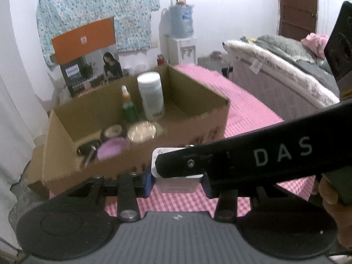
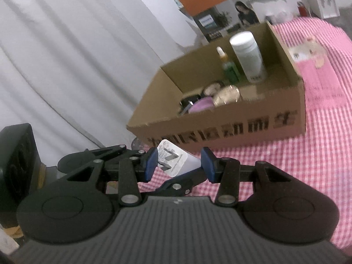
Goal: Organize rigid objects
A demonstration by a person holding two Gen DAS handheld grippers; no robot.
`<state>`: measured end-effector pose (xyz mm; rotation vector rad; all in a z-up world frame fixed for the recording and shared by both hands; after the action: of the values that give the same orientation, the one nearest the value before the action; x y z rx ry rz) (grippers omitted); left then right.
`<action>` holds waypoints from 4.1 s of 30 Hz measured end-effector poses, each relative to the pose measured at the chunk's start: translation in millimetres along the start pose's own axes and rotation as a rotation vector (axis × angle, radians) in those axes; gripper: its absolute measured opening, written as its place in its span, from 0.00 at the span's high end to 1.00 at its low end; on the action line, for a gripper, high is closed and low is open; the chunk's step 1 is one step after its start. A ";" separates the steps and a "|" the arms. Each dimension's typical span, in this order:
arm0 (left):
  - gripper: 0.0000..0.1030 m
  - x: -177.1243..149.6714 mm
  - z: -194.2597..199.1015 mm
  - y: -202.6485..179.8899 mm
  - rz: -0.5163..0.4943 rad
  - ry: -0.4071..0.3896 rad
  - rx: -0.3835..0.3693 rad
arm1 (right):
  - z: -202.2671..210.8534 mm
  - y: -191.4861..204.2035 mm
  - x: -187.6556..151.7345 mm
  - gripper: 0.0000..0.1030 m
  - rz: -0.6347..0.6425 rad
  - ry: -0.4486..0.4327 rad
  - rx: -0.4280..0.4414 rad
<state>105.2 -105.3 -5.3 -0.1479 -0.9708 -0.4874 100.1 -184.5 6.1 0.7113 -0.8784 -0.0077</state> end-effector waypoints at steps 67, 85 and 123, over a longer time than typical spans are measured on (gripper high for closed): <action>0.10 67.4 -112.9 54.0 0.138 0.111 -0.091 | -59.5 -68.8 118.6 0.18 0.058 -0.052 -0.138; 0.04 43.8 -57.8 76.1 0.145 0.054 0.048 | -23.7 -32.1 85.4 0.02 0.081 -0.126 -0.185; 0.00 32.8 14.5 102.9 0.141 -0.058 0.303 | 39.9 37.0 78.8 0.01 0.501 -0.367 -0.703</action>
<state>156.9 -20.5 39.5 0.0428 -1.0712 -0.2040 113.2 -201.0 99.5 -0.1867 -1.2911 0.0003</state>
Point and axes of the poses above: each gripper's, at about its wrist camera, not at the fingertips, and z roughly against the way its jaws point, y to its left, x to its top, the point moved 6 cm from there along -z, roughly the way its jaws point, and after that the axes turned 9 degrees about -y, right-handed, at the moved point
